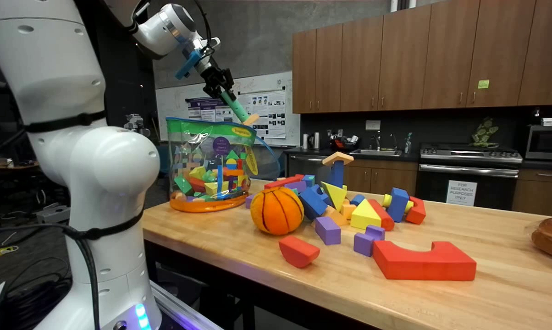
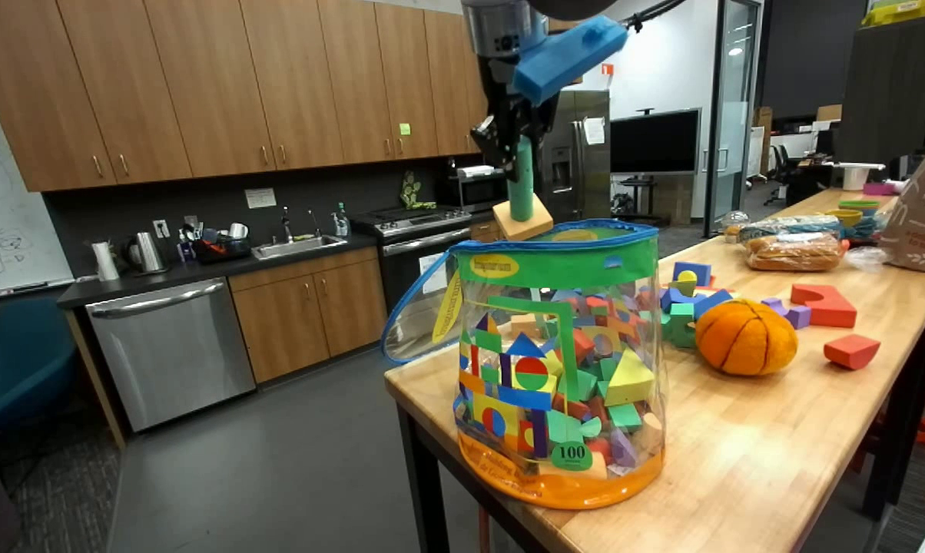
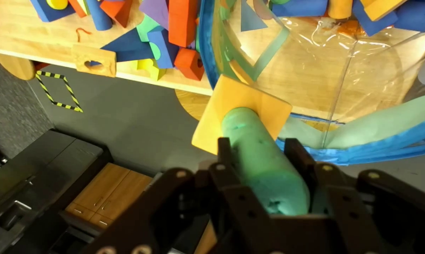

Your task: Put one yellow block into the bag

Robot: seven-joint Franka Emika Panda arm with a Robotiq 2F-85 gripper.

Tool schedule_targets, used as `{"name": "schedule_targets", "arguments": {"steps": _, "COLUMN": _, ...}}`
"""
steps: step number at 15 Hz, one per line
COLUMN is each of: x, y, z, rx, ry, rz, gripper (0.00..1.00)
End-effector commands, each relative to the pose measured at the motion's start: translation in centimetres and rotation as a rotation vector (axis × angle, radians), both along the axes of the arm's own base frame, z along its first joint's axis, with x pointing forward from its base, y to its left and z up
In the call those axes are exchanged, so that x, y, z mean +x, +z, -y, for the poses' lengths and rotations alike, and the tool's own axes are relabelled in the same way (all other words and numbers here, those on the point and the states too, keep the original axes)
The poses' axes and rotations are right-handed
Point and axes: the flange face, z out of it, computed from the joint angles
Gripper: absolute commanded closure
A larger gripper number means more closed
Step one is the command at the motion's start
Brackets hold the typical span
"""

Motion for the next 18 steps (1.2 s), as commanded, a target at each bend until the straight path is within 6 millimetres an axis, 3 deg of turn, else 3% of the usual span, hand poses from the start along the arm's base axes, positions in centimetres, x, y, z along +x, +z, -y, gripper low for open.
{"name": "schedule_targets", "arguments": {"steps": 1, "x": 0.0, "y": 0.5, "z": 0.5, "rx": 0.041, "ry": -0.031, "rz": -0.007, "gripper": 0.84}}
{"name": "schedule_targets", "arguments": {"steps": 11, "x": -2.1, "y": -1.9, "z": -1.4, "rx": 0.087, "ry": -0.050, "rz": -0.019, "gripper": 0.83}}
{"name": "schedule_targets", "arguments": {"steps": 12, "x": -2.2, "y": -2.2, "z": -1.6, "rx": 0.082, "ry": -0.049, "rz": -0.017, "gripper": 0.68}}
{"name": "schedule_targets", "arguments": {"steps": 13, "x": -2.3, "y": -2.4, "z": -1.6, "rx": 0.078, "ry": -0.054, "rz": -0.011, "gripper": 0.34}}
{"name": "schedule_targets", "arguments": {"steps": 14, "x": -2.4, "y": -2.6, "z": -1.6, "rx": 0.079, "ry": -0.057, "rz": -0.011, "gripper": 0.34}}
{"name": "schedule_targets", "arguments": {"steps": 15, "x": -1.7, "y": -2.5, "z": -2.0, "rx": 0.068, "ry": -0.046, "rz": -0.030, "gripper": 0.55}}
{"name": "schedule_targets", "arguments": {"steps": 18, "x": -1.7, "y": -2.9, "z": -2.0, "rx": 0.069, "ry": -0.052, "rz": -0.030, "gripper": 0.36}}
